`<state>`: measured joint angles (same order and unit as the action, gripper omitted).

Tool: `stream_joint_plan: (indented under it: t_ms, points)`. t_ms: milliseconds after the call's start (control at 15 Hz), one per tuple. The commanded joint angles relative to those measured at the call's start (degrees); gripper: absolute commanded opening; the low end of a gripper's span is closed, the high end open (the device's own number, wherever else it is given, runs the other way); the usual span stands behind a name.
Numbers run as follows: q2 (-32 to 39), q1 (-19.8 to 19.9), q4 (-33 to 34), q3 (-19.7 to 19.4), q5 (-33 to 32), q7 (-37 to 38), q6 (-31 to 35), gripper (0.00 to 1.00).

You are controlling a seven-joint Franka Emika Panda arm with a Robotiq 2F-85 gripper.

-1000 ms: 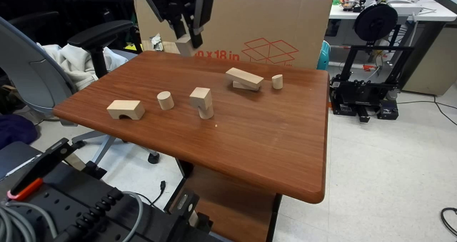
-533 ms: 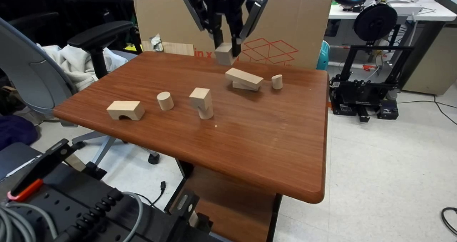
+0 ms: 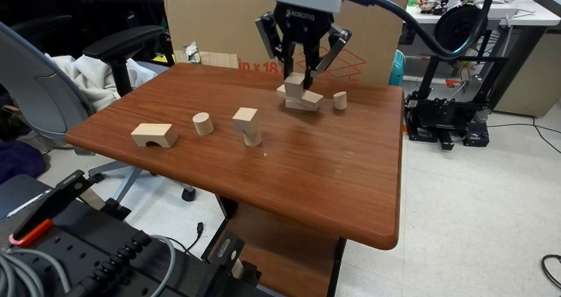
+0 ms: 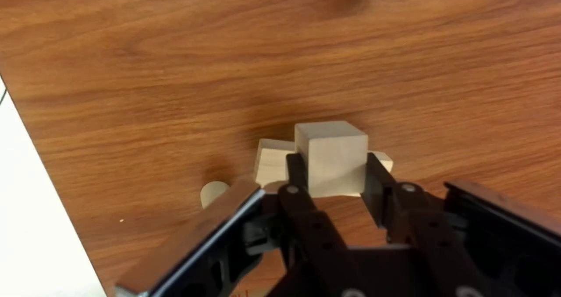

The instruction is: Move the square from the cylinder on the left to the blocks at the back.

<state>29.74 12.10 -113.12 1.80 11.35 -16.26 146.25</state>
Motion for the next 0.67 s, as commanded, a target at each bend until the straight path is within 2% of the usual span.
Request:
stream_joint_plan:
  t_ms: [0,333,600]
  points:
    - [3.67,2.24,5.56,1.45,1.22,-2.53,-4.13,0.1]
    - [5.13,4.77,8.81,3.22,2.48,-6.39,-7.63,0.1]
    - [5.8,3.88,10.58,2.02,0.55,-6.08,-9.58,0.1]
